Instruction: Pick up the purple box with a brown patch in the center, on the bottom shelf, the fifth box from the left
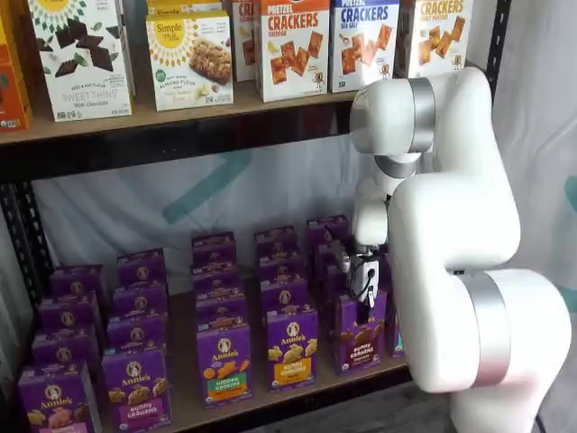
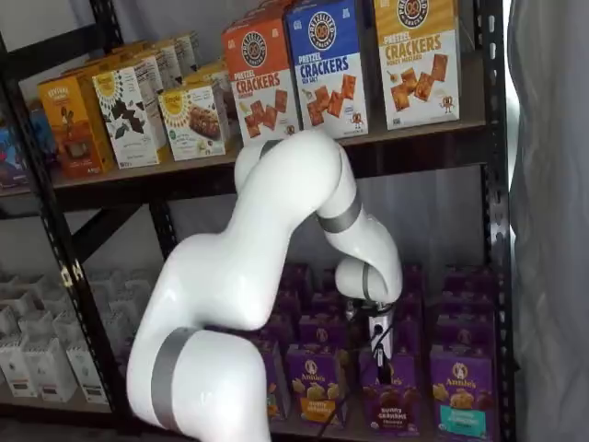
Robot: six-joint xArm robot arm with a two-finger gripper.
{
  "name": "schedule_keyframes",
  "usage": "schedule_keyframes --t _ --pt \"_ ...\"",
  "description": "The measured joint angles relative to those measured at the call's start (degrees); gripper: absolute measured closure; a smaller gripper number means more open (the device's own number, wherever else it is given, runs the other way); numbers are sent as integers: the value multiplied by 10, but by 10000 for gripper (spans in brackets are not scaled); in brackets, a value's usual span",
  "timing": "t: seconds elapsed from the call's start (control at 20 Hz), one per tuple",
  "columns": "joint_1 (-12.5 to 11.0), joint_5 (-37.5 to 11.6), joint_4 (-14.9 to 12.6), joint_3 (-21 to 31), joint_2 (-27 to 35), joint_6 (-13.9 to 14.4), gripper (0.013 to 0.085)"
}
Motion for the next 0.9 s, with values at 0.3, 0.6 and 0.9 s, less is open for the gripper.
schedule_keyframes --t 0.3,0.6,0.9 --pt "2 0 2 0 0 0 530" --pt "2 2 -6 4 -4 6 610" --pt "-2 -11 -5 27 -19 2 610"
